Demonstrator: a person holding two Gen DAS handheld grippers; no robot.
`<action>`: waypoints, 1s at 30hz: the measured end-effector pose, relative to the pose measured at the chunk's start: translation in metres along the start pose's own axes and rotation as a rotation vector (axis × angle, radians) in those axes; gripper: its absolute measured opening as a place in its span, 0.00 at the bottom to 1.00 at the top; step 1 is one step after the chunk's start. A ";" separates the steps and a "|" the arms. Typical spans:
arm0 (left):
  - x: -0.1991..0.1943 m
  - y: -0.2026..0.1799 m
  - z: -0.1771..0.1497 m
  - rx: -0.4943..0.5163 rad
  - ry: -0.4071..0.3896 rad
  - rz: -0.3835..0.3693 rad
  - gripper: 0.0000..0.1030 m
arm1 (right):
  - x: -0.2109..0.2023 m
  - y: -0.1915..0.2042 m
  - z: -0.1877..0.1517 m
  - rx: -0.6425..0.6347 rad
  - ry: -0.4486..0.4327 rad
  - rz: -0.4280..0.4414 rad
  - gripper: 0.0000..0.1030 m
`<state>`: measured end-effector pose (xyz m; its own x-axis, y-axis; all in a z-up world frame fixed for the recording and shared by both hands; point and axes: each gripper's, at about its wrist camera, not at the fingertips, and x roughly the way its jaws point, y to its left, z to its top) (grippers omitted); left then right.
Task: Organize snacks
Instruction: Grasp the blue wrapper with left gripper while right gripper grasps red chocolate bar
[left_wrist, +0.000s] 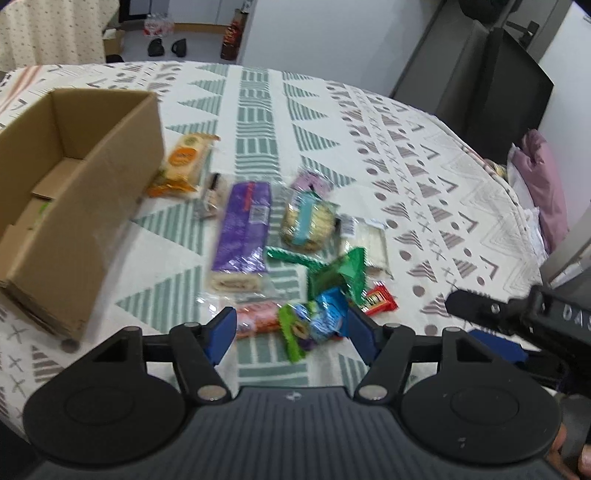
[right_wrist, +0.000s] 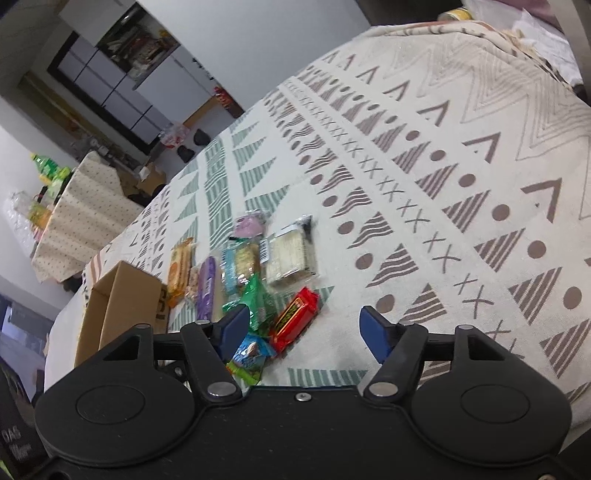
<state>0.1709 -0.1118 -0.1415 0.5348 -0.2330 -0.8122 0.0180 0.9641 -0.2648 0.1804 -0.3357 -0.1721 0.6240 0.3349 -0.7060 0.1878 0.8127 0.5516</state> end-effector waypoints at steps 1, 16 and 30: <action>0.002 -0.002 -0.002 0.000 0.005 -0.006 0.64 | 0.000 -0.001 0.000 0.007 0.001 0.002 0.63; 0.040 -0.011 -0.007 -0.021 0.051 -0.015 0.56 | 0.017 -0.004 0.002 0.011 0.037 -0.011 0.64; 0.028 0.004 0.004 -0.047 0.005 -0.038 0.24 | 0.035 0.002 0.000 0.004 0.079 -0.012 0.61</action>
<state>0.1894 -0.1142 -0.1625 0.5299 -0.2703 -0.8038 -0.0014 0.9476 -0.3195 0.2028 -0.3220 -0.1956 0.5598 0.3622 -0.7453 0.1979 0.8150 0.5447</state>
